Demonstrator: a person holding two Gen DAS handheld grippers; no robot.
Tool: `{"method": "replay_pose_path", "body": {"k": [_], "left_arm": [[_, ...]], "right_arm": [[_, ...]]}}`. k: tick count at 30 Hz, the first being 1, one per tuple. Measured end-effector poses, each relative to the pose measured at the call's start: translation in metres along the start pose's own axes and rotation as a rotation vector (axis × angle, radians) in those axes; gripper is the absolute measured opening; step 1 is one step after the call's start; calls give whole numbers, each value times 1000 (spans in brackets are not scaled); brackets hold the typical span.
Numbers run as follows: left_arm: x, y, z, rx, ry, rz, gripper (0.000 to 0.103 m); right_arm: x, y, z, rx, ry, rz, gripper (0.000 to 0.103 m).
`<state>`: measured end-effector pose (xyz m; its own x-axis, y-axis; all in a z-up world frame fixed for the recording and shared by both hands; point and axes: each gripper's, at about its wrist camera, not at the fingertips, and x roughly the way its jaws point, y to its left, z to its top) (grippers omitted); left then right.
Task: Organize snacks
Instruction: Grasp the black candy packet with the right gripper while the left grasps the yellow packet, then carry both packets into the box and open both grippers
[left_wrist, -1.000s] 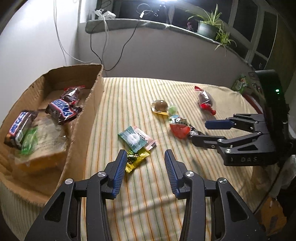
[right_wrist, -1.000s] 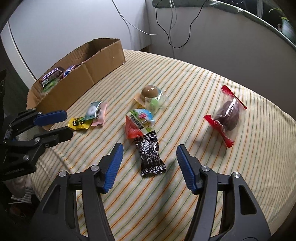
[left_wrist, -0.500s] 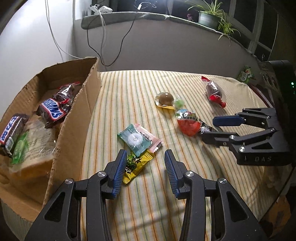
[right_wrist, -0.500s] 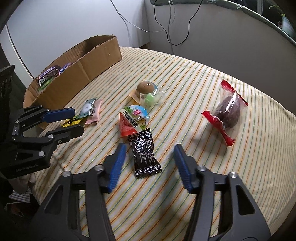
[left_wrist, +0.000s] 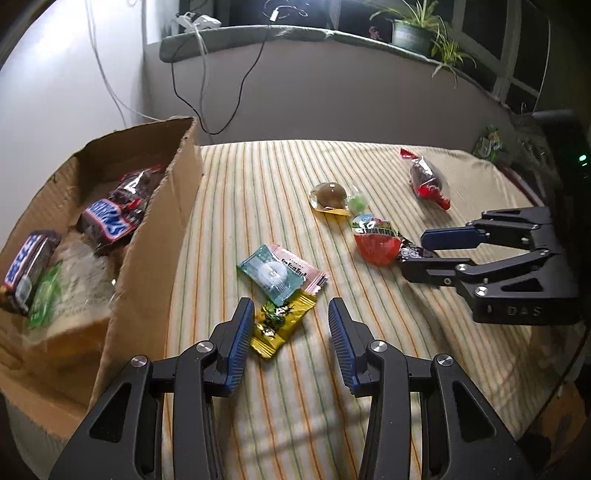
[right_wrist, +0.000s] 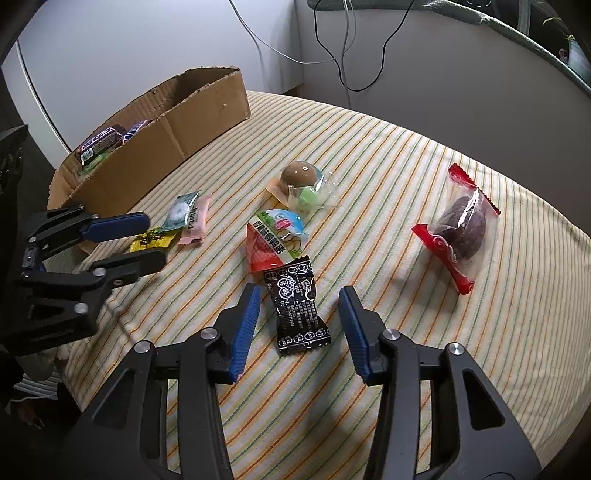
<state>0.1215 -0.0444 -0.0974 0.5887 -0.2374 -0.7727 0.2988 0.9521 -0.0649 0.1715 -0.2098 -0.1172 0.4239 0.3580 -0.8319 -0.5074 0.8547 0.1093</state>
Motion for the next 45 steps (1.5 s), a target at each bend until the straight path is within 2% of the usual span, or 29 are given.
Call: {"method": "replay_pose_path", "body": {"k": [3,7,10,13,17,28,35,45], "left_arm": [[8,-1,3,12,16,14,41],[10,5,1,-25,37,-17,37],[6,6,-3,-26,40,-26,31],[6,6,-3,-34,39,-10,23],[5,3,-4,-18,30,7,22],[-9,6,-11,-73,-1,-41,22],[-30,14,-12,-100,-50,-57,22],[-59,38,-13,-140,-121,-33,22]], "right_arm": [[0,1,0,-4,1,0,47],[-1,1,-1,-7,2,2,46],[-1,0,-1,-11,2,3,45],[-1,0,-1,-18,3,-13,37],[-1,1,-1,-24,6,-26,26],[-10,4,0,-18,-8,-46,25],[-23,5,5,-10,-38,-53,25],[-41,24,20,-39,-79,-48,25]]}}
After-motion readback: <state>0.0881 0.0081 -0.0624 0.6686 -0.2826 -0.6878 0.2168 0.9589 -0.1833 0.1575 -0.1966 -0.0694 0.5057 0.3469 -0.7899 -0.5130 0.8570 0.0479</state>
